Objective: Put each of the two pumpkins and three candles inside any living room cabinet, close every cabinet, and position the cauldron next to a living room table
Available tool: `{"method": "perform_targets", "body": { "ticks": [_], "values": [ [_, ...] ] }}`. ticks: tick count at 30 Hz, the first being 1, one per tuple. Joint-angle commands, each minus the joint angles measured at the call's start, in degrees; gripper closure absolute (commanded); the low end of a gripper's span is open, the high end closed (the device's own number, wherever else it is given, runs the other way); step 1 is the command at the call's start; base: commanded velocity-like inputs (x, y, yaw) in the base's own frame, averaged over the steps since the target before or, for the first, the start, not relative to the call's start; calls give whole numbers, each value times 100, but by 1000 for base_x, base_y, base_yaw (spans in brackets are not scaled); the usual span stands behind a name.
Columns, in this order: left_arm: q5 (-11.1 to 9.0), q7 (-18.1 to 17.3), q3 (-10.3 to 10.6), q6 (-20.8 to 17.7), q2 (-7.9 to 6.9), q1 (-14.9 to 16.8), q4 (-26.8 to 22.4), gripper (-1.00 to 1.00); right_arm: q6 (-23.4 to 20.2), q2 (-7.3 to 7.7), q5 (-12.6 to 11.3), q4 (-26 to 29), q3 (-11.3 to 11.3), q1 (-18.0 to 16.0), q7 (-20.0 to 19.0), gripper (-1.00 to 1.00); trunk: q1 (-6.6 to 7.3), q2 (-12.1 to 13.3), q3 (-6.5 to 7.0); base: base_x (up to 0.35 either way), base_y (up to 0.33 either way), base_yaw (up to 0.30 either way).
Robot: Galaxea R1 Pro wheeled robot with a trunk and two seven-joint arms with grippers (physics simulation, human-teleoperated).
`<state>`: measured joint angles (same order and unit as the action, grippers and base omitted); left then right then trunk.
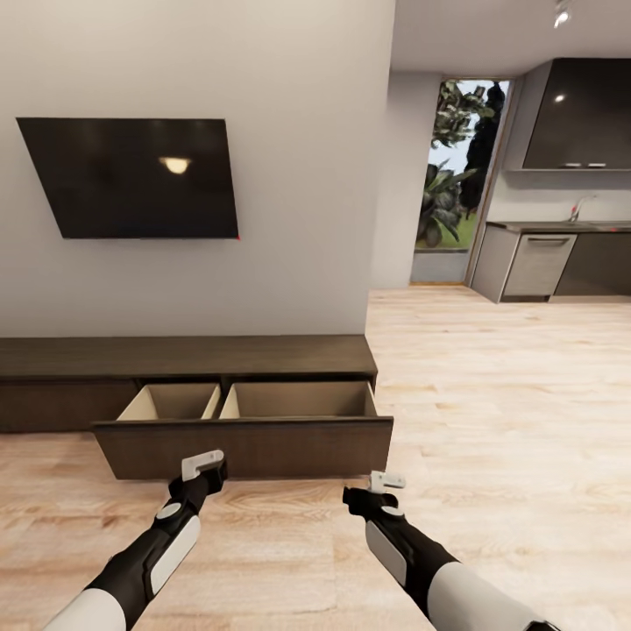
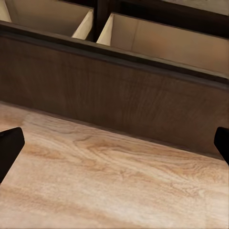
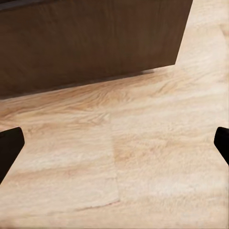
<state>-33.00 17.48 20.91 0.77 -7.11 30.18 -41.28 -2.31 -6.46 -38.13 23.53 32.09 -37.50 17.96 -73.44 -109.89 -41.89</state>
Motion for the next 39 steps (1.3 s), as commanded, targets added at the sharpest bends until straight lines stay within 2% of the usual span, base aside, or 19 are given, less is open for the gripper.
{"method": "perform_targets", "body": {
  "ticks": [1, 6, 9, 21, 26, 32, 39],
  "values": [
    [-52, 51, 49, 22, -10, 6, 2, -100, 15, 5, 18, 9, 51, 15, 51, -100, -22, -45, -24, 0, 0, 0],
    [-33, 46, 66, 338, -10, 5, 40, -100, 877, -20, 580, -62, 67, 181, 50, -100, -132, -245, -114, 0, 0, 0],
    [-32, 40, 69, 419, -15, 5, 46, -100, 1071, -25, 702, -81, 65, 228, 50, -100, -198, -365, -168, 0, 0, 0],
    [-26, 20, 116, 519, -16, -37, 41, -100, 1206, -33, 764, -86, 55, 260, 52, -100, -461, -847, -383, 0, 0, 0],
    [-28, 19, 362, 681, -17, -46, 46, -100, 1239, -31, 814, -85, 59, 304, 51, -100, -571, -1047, -473, 0, 0, 0],
    [-23, 19, 488, 738, -18, -47, 47, -100, 1262, -29, 833, -82, 66, 334, 20, -100, -703, -1288, -581, 0, 0, 0],
    [-27, 19, 657, 753, -18, -48, 42, -100, 1495, -23, 841, -66, 60, 403, -422, -100, -857, -1569, -706, 0, 0, 0]
  ]
}}
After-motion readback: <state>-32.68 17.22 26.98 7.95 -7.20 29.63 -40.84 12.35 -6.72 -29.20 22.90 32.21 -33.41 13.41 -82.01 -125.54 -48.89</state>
